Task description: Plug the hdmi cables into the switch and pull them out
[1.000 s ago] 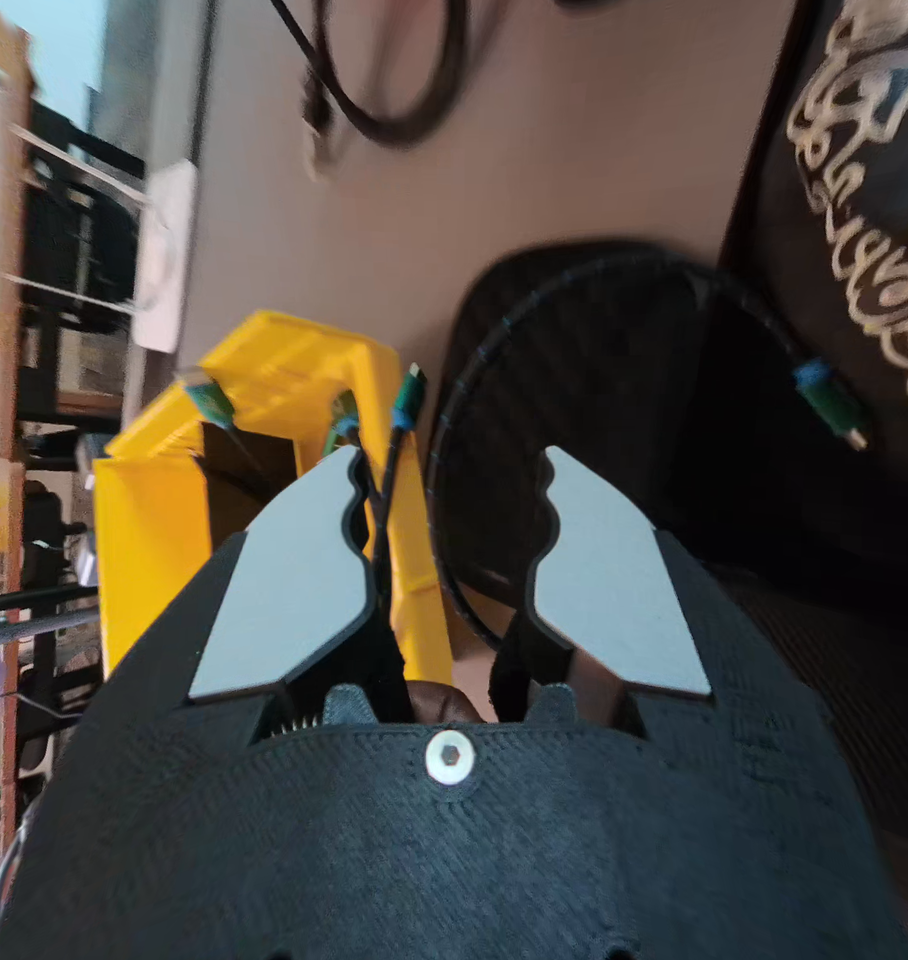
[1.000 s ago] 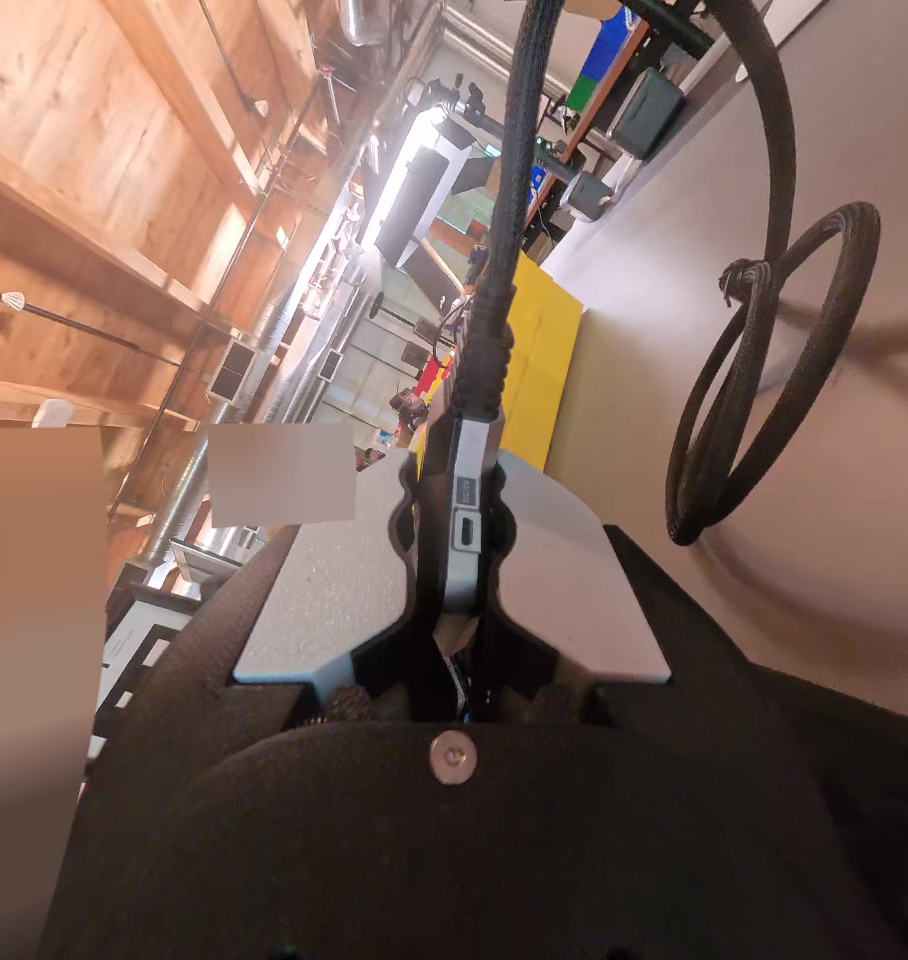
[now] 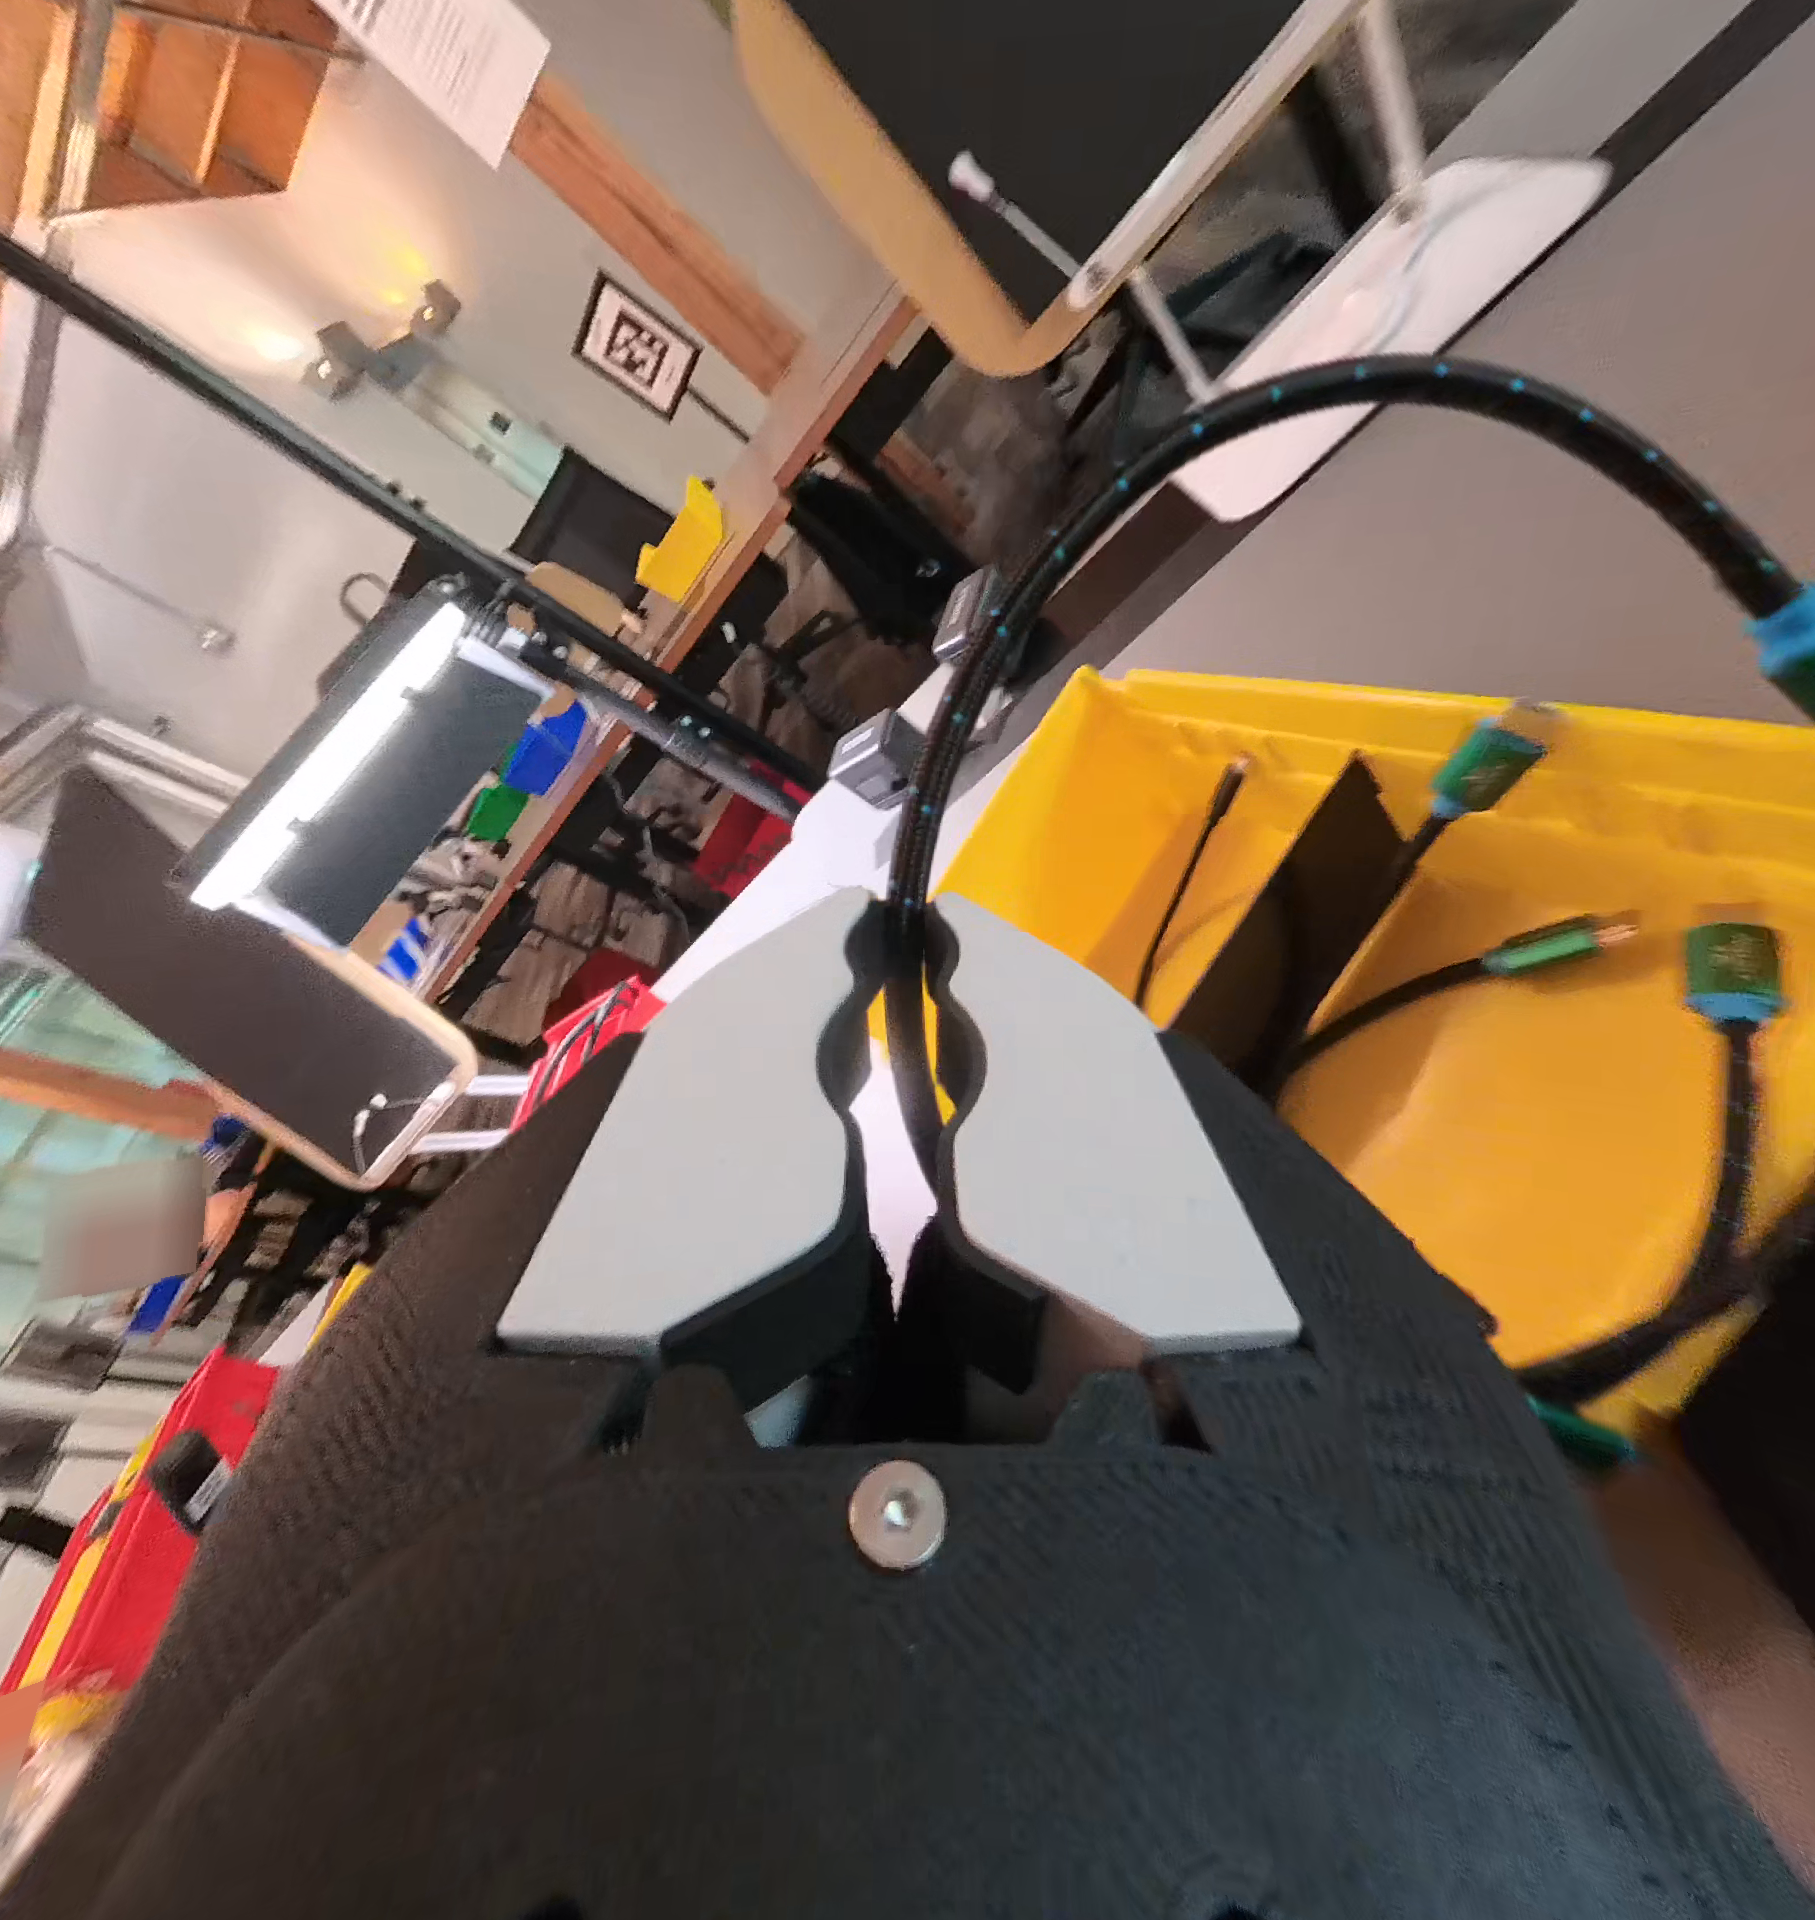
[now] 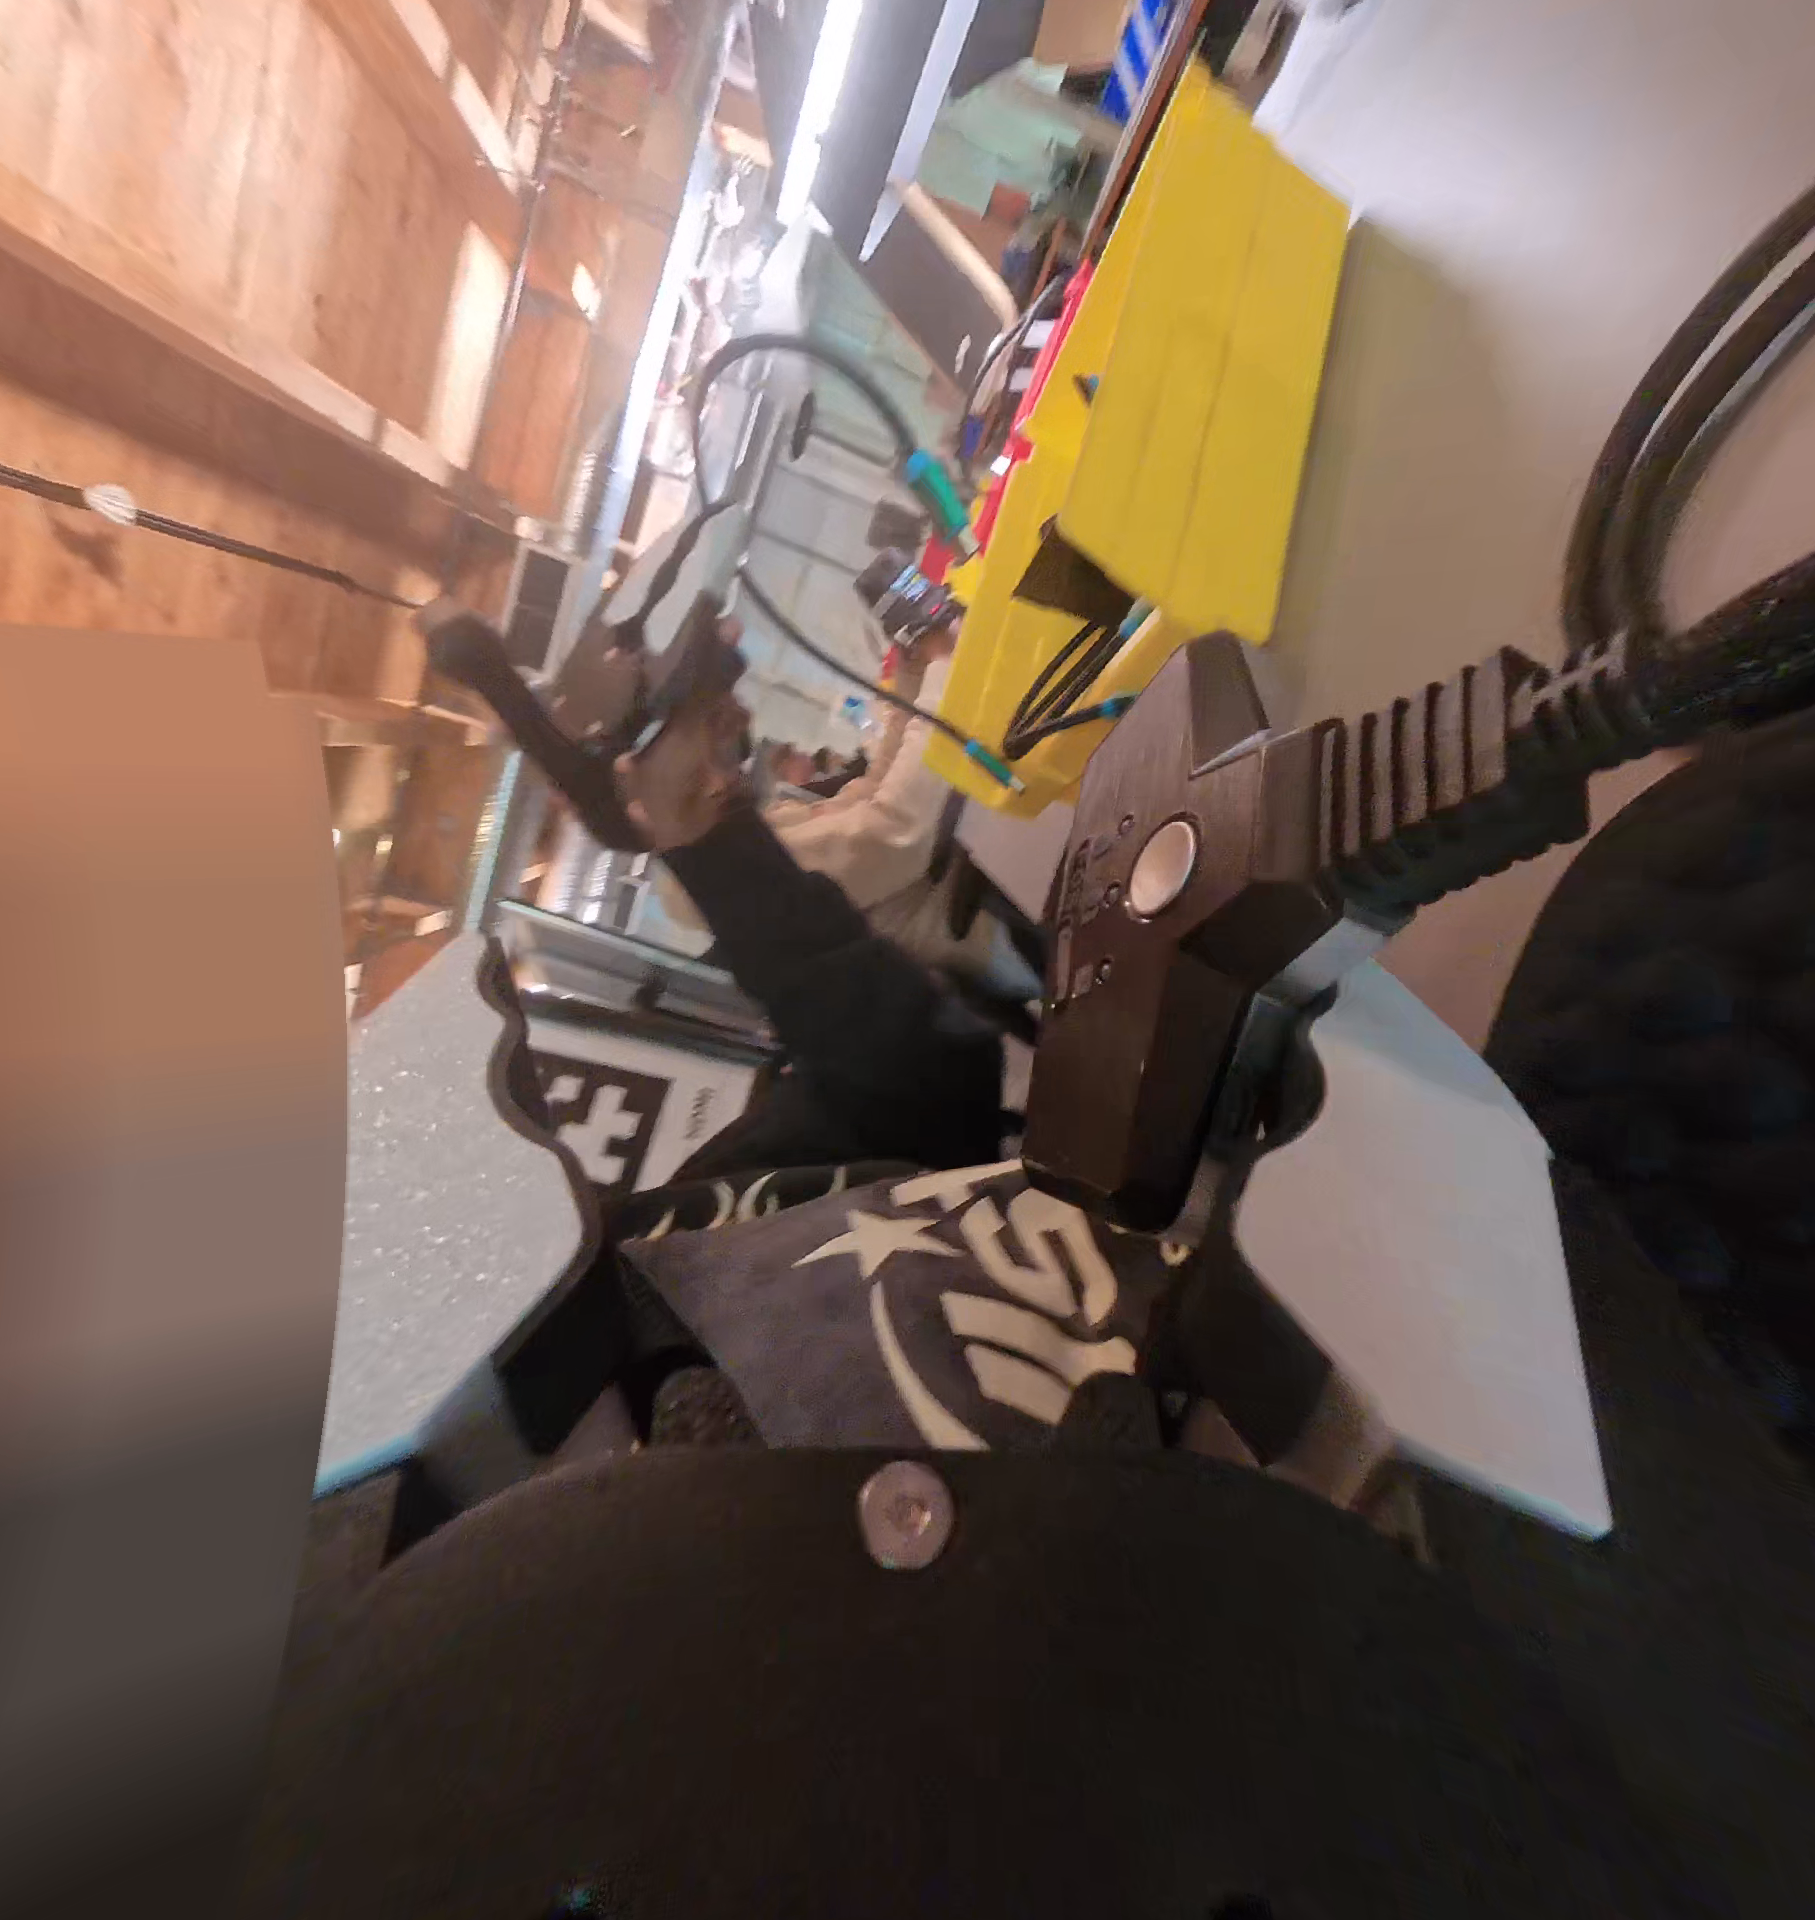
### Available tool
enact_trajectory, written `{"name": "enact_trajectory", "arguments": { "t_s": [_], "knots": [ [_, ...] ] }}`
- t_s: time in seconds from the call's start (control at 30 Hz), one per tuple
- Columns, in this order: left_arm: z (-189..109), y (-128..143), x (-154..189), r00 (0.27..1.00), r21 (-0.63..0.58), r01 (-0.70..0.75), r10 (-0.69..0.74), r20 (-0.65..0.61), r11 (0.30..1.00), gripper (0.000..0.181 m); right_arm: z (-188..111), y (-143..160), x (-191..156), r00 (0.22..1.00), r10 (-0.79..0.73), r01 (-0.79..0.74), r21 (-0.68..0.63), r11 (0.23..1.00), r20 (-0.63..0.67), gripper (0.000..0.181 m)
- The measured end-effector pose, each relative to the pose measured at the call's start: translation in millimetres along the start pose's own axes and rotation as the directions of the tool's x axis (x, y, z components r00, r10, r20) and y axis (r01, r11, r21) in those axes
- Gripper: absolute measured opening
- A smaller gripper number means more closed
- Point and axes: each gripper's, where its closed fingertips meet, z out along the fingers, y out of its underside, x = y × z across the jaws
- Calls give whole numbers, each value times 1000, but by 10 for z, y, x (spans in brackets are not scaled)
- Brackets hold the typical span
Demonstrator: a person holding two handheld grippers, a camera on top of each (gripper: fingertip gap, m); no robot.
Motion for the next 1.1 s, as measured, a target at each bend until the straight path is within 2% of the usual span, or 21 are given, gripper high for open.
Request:
{"name": "enact_trajectory", "arguments": {
  "t_s": [0.03, 0.13, 0.3, 0.37, 0.43, 0.5, 0.6, 0.77, 0.87, 0.97, 1.03, 1.1],
  "knots": [
    [79, 39, -42, 1000, -14, -1, 1, 27, 1000, 6, -15, 23, -4, 999, 32, -32, -27, 999, 16, 136],
    [216, 42, -184, 996, 0, 18, -18, 85, 1000, 7, -58, 27, 80, 996, 85, -85, -57, 995, -6, 142],
    [159, -195, -455, 980, 145, 62, -88, 177, 987, 7, -128, -87, 206, 990, 128, -129, -24, 991, -60, 143],
    [146, -228, -440, 980, 177, 70, -101, 174, 982, 6, -167, -77, 305, 987, 82, -91, -60, 994, -137, 146],
    [168, -187, -376, 981, 172, 61, -90, 169, 983, 6, -211, -4, 388, 972, -51, 15, -153, 988, -230, 146],
    [219, -95, -290, 985, 147, 51, -74, 156, 988, 6, -285, 78, 500, 909, -244, 145, -293, 945, -338, 146],
    [316, 54, -151, 992, 100, 51, -62, 113, 994, 7, -378, 105, 641, 755, -503, 293, -470, 833, -421, 146],
    [426, 215, 76, 1000, 32, 28, -28, 14, 999, 7, -490, -73, 763, 502, -725, 406, -611, 679, -472, 146],
    [458, 255, 167, 1000, 16, 8, -8, -24, 1000, 7, -485, -326, 545, 360, -802, 539, -595, 596, -477, 146],
    [472, 265, 212, 999, 9, 5, -5, -37, 1000, 8, -418, -611, 59, 250, -839, 715, -493, 496, -483, 146],
    [492, 276, 265, 998, 1, 2, -2, -62, 1000, 8, -384, -764, -327, 218, -843, 819, -378, 432, -491, 146],
    [531, 300, 306, 997, -11, 4, -4, -82, 1000, 10, -375, -855, -679, 219, -843, 889, -255, 380, -492, 144]
  ]
}}
